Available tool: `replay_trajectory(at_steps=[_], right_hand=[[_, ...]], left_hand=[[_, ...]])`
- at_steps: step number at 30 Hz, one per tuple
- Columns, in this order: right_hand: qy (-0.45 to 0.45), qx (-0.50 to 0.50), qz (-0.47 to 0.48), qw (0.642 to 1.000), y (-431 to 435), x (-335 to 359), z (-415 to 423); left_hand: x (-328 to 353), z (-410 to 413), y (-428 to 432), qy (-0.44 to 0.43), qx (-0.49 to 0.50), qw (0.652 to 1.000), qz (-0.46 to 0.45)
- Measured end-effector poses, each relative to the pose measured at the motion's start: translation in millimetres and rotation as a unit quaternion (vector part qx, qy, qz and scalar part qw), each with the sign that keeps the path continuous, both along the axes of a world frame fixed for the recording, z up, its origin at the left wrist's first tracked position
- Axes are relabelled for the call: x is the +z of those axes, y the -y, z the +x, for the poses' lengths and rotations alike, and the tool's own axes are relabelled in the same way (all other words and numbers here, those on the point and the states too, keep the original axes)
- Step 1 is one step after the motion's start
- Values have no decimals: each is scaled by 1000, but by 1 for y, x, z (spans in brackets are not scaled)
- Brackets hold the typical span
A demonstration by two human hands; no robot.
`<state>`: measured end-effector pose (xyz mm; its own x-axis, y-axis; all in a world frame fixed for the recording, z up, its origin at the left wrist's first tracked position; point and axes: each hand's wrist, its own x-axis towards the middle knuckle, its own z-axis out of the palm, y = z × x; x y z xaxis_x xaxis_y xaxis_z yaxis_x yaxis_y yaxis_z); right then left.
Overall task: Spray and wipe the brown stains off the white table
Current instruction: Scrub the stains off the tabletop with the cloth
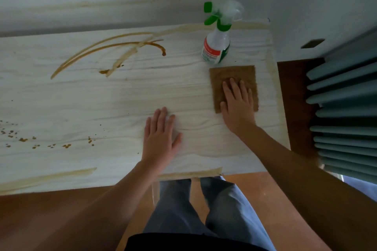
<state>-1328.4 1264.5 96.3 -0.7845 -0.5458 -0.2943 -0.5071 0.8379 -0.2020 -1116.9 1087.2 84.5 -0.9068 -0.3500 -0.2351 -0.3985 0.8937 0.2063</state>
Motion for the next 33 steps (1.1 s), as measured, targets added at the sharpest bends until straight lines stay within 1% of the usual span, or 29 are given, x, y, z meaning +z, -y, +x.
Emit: replay_trajectory(at_steps=[4, 9, 13, 15, 18, 21, 23, 26, 29, 33], right_hand=[[3, -29, -34, 999, -2, -5, 30], [-3, 3, -31, 1000, -40, -8, 33], [-1, -2, -6, 1000, -73, -5, -4], [-1, 1, 4, 1000, -79, -4, -33], [-4, -3, 5, 1000, -61, -6, -78], [-9, -25, -10, 1000, -22, -12, -98], [-21, -35, -13, 999, -6, -16, -94], [-22, -23, -38, 999, -12, -15, -74], [6, 15, -87, 996, -40, -11, -45], [29, 42, -84, 995, -91, -8, -5]], left_hand=[[3, -7, -12, 7, 31, 999, -6], [8, -18, -27, 20, 67, 997, -18], [7, -26, -39, 23, 59, 998, -11], [5, -31, -45, 19, 72, 997, -2], [1, -36, -51, 5, 106, 994, 5], [-4, -39, -56, 0, 120, 993, -5], [-6, -38, -58, -3, 117, 993, -13], [-4, -40, -60, -11, 125, 992, -14], [2, -52, -65, -17, 159, 987, -4], [10, -83, -65, -31, 133, 991, -10]])
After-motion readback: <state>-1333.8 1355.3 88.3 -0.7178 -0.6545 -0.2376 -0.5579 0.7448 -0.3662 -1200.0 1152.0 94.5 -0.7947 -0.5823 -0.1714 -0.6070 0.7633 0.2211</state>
